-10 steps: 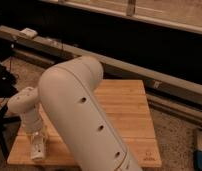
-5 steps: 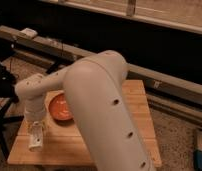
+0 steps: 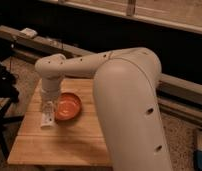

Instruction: Place the bottle in the ceramic bowl

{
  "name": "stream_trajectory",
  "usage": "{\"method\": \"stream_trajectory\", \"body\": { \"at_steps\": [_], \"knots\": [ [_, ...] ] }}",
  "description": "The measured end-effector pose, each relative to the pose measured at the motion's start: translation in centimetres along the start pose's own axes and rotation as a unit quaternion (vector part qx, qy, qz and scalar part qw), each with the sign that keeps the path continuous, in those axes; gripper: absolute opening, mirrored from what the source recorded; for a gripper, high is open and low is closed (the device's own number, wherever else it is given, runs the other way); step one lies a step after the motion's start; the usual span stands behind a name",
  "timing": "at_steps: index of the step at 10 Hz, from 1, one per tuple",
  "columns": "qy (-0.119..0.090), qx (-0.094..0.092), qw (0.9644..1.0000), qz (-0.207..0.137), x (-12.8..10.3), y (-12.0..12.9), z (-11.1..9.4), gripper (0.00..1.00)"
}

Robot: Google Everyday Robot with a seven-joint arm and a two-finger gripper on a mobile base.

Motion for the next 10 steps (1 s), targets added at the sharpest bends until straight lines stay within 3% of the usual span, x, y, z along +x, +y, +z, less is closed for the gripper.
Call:
{"method": "stream_trajectory", "body": {
  "at_steps": [2, 5, 8, 10],
  "knots": [
    [-0.010, 0.011, 0.9997, 0.020, -2.8, -3.2, -0.4, 0.02],
    [-0.020, 0.028, 0.9986, 0.039, -6.8, -7.0, -0.3, 0.29],
    [-0.024, 0.027, 0.9989, 0.031, -9.2, -7.8, 0.1, 0.59],
    [-0.025, 0.021, 0.9990, 0.030, -9.3, -7.8, 0.0, 0.66]
  ]
}}
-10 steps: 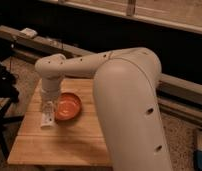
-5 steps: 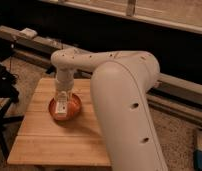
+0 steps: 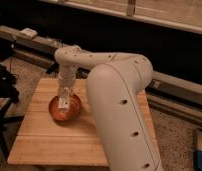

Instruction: Place the bottle in the ceramic bowl

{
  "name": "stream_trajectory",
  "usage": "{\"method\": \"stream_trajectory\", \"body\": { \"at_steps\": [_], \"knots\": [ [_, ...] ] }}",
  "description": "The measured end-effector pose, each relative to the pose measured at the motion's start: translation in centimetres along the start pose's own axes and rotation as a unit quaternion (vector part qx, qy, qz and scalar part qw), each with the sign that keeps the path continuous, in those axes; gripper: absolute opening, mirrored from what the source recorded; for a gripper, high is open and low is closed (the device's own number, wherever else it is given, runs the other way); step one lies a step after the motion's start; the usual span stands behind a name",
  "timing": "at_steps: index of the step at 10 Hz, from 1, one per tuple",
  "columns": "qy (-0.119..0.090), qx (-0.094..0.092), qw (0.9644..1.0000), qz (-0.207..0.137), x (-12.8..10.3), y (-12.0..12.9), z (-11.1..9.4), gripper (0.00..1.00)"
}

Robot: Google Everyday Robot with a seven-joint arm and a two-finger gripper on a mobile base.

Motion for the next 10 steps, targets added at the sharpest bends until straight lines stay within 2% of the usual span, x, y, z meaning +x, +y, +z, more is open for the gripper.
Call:
{"method": "stream_trajectory", "body": {
  "at_steps": [10],
  "knots": [
    [-0.001, -0.001, 1.0000, 0.001, -0.02, -0.05, -0.05, 0.66]
  ]
}}
